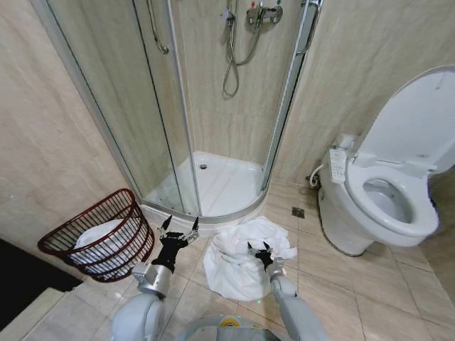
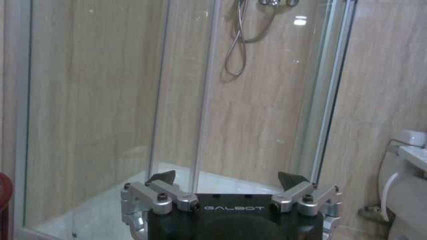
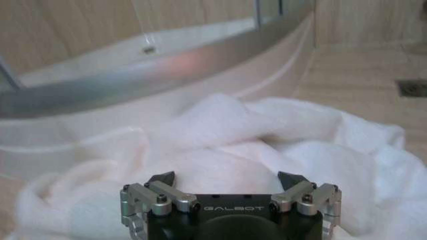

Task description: Discard the used towel into the hamper.

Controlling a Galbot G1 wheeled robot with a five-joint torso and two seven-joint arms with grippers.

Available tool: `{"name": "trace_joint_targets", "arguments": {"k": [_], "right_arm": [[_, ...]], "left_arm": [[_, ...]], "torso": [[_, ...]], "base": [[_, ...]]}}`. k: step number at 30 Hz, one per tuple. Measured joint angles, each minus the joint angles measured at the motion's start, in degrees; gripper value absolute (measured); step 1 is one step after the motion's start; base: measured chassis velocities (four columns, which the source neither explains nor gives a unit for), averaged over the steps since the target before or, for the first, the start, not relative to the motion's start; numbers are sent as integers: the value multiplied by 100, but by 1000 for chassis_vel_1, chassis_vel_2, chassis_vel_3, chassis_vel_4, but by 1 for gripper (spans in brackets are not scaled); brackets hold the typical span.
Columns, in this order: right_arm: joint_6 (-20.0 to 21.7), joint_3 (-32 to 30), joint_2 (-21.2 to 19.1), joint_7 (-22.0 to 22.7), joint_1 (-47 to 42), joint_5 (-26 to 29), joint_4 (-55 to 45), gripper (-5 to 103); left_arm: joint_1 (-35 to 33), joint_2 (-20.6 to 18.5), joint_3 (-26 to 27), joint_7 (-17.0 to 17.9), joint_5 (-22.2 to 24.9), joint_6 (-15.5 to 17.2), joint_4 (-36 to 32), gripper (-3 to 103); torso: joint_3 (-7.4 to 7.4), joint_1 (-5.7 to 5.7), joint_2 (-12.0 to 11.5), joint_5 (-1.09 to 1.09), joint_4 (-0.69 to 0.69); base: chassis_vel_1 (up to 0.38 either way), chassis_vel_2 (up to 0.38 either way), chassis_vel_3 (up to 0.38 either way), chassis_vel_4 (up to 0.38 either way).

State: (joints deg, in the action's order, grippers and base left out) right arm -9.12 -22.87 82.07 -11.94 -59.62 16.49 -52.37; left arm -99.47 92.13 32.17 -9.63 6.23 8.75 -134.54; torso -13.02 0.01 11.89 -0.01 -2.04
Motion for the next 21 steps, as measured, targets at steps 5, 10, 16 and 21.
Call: {"name": "trace_joint_targets", "arguments": {"k": [5, 10, 16, 21], "right_arm": [[132, -56, -44, -40, 250, -149, 485, 100], [70, -105, -16, -109, 554, -323, 1022, 100], [17, -102, 77, -333, 755, -464, 1295, 95], [-20, -87, 158, -402, 753, -565, 1247, 79]], "left_arm": [[0, 0, 0, 0, 0, 0, 0, 100], [0, 0, 0, 0, 0, 0, 0, 100], [0, 0, 0, 0, 0, 0, 0, 100], [0, 0, 0, 0, 0, 0, 0, 100]], "torso": [[-2, 0, 3, 2, -1], [-4, 0, 4, 2, -2], [-5, 0, 6, 0, -1], [-6, -1, 7, 1, -1]], "base": [[0, 0, 0, 0], [0, 0, 0, 0], [0, 0, 0, 0], [0, 0, 0, 0]]}}
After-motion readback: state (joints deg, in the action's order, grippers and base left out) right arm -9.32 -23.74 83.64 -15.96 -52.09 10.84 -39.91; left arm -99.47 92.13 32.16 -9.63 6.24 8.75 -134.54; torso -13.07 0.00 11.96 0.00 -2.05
